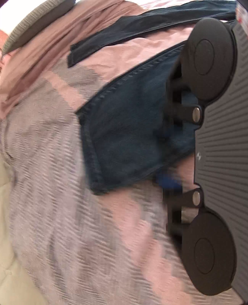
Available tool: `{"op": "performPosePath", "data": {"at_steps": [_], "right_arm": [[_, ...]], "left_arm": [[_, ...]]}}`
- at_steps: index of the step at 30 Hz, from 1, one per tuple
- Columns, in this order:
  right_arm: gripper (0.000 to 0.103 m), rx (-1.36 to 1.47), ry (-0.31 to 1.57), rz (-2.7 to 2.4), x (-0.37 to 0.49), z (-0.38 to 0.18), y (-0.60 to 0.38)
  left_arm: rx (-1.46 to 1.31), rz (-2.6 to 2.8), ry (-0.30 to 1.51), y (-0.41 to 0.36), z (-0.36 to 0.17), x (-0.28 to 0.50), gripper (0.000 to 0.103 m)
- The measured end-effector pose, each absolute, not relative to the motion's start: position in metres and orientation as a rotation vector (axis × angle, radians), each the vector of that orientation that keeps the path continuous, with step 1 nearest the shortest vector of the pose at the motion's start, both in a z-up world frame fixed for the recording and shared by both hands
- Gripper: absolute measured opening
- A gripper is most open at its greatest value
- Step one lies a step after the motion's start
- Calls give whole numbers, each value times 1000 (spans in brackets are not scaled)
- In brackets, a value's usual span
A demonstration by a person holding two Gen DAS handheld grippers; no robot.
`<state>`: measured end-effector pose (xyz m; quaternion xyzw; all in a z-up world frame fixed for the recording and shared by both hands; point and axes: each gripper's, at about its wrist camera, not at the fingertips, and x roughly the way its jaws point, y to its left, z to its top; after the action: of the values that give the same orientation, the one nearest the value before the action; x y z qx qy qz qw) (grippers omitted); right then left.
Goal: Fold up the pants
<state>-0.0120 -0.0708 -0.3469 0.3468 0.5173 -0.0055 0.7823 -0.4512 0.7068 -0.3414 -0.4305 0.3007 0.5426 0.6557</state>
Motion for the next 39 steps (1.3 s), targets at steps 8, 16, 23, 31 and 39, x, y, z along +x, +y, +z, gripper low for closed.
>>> {"op": "performPosePath", "data": {"at_steps": [8, 16, 23, 31, 39], "right_arm": [[3, 616, 1108, 88, -24, -294, -74], [48, 401, 1273, -24, -12, -314, -50], [49, 470, 1148, -182, 14, -282, -63], [49, 488, 1072, -133, 75, -280, -21], [49, 441, 1091, -118, 101, -295, 18]], "left_arm": [[-654, 1152, 733, 676, -288, -468, 3], [-722, 1306, 928, 668, -308, -475, 25], [-724, 1199, 770, 711, -279, -408, 29], [-799, 998, 628, 832, -321, -226, 30], [-962, 1105, 525, 897, -370, -177, 21]]}}
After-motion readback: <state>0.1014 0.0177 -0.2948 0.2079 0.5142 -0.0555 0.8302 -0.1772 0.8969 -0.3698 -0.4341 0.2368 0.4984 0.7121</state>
